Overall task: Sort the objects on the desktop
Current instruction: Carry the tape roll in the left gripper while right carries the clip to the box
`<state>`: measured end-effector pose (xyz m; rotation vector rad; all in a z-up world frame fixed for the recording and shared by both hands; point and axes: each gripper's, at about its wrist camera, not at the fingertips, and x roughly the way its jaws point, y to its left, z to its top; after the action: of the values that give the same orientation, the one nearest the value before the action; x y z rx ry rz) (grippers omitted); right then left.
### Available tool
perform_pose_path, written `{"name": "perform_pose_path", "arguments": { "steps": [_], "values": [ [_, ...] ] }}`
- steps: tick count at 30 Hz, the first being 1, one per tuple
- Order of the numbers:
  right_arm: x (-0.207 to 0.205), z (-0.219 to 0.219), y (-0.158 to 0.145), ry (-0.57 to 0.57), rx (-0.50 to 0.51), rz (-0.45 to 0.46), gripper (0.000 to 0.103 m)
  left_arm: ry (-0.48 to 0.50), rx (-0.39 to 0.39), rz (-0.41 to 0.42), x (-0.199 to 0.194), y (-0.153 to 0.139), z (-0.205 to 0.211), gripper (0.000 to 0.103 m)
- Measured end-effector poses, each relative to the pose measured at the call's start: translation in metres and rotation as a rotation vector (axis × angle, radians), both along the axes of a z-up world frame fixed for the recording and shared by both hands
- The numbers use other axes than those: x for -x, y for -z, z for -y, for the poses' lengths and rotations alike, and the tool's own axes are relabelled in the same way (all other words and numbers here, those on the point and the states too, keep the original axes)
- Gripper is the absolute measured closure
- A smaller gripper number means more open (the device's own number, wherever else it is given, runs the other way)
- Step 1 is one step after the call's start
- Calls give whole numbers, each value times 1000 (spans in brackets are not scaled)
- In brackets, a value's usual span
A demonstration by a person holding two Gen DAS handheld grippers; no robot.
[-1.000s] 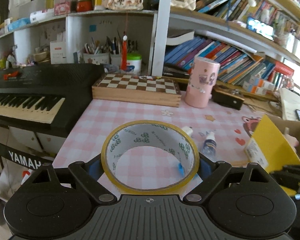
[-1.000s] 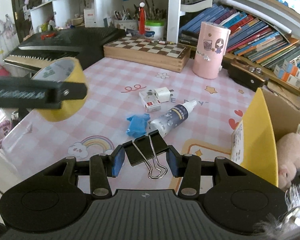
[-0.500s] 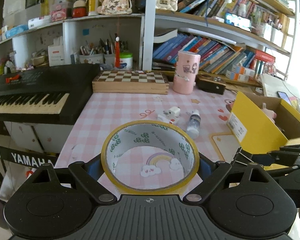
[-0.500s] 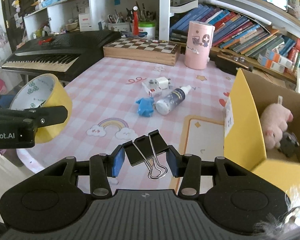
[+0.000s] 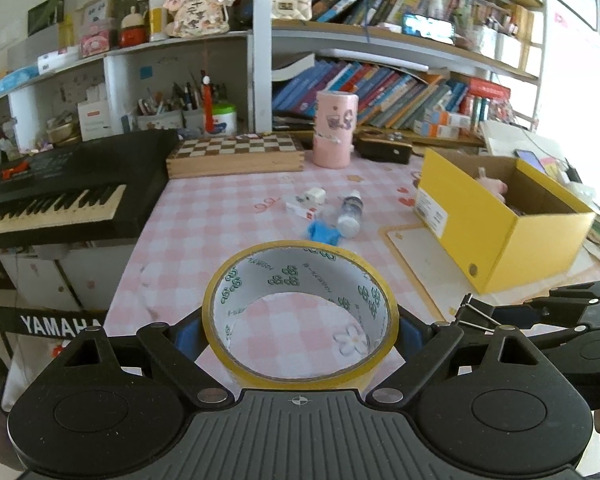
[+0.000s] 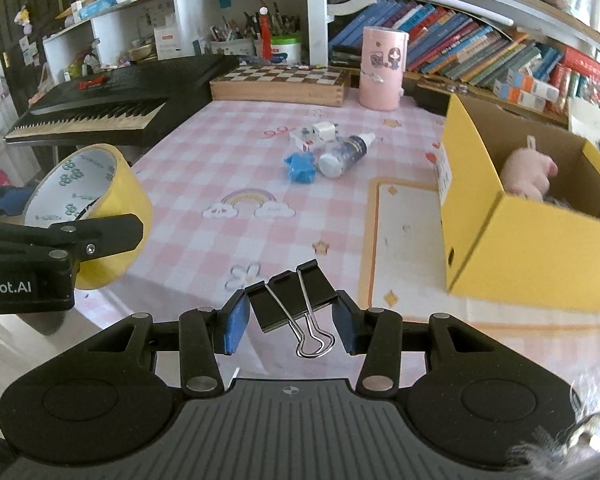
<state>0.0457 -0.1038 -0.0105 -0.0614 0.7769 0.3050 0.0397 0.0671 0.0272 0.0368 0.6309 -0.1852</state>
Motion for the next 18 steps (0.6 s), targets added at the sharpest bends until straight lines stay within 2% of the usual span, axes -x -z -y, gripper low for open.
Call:
{"name": "perform_pose_path", "arguments": {
  "steps": [18],
  "values": [
    [73, 36, 10, 200, -20, -44, 60, 207, -11, -23, 42, 8, 38, 11]
  ]
}}
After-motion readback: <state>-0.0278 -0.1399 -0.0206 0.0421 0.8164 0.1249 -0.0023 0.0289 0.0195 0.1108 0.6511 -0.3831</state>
